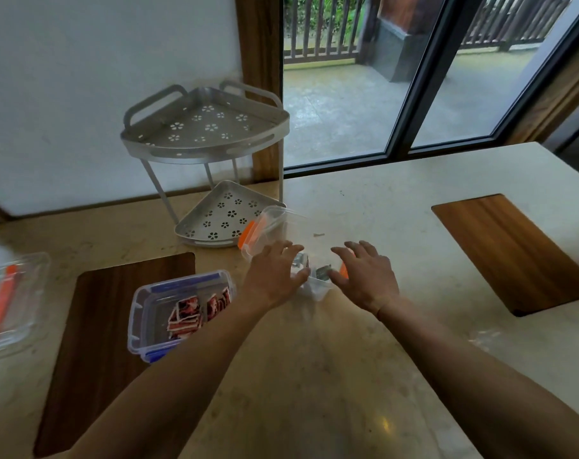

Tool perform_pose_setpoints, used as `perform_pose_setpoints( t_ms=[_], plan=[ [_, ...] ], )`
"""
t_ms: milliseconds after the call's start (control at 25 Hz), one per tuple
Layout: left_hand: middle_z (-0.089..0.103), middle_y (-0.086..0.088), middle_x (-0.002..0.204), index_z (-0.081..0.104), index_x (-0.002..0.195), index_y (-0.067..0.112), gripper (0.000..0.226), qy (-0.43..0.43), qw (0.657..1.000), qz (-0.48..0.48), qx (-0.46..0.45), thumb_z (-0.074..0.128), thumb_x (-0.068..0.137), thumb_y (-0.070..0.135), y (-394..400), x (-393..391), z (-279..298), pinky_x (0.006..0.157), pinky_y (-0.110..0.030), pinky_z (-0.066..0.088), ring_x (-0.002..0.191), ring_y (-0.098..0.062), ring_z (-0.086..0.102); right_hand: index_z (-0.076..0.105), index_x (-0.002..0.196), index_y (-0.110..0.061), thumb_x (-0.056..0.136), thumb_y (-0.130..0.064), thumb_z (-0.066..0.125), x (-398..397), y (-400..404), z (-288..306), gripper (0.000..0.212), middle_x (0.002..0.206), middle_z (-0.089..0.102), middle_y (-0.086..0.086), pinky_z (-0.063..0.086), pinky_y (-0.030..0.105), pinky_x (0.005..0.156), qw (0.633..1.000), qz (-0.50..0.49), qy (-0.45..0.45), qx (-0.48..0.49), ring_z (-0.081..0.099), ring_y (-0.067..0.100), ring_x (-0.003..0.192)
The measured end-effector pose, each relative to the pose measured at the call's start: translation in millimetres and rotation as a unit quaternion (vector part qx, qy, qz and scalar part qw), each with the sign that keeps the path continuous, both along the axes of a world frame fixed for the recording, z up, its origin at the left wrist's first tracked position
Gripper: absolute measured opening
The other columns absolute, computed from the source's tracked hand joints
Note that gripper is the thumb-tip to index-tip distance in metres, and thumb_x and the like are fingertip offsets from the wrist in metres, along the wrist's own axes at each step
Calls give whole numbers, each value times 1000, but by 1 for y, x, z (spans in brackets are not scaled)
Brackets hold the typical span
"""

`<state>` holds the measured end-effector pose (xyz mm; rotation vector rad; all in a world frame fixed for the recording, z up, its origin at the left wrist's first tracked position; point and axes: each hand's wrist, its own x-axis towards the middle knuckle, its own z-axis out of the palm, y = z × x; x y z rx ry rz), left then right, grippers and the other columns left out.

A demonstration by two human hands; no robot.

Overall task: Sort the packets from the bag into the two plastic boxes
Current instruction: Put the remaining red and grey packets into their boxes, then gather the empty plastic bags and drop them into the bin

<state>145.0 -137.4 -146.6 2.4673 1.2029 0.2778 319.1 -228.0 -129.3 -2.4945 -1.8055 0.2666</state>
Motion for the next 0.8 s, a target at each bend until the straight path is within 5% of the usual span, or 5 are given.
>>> perform_pose_setpoints(
  t_ms=[520, 800],
  plan=[
    [14, 0, 162, 23, 148, 39, 70, 83, 989, -103, 58, 38, 88, 69, -111, 58, -9, 119, -51, 9, 149, -24, 8, 27, 146, -36, 91, -64, 31, 95, -178, -14, 62, 155, 30, 2, 27, 51, 111, 991, -132, -26, -8, 18, 28, 145],
    [16, 1, 161, 26, 147, 39, 67, 98, 986, -124, 56, 40, 88, 67, -193, 134, -16, 118, -50, 11, 148, -24, 9, 25, 146, -38, 91, -67, 29, 171, -282, -21, 63, 156, 29, 1, 29, 50, 110, 984, -178, -32, -3, 19, 26, 145]
  ],
)
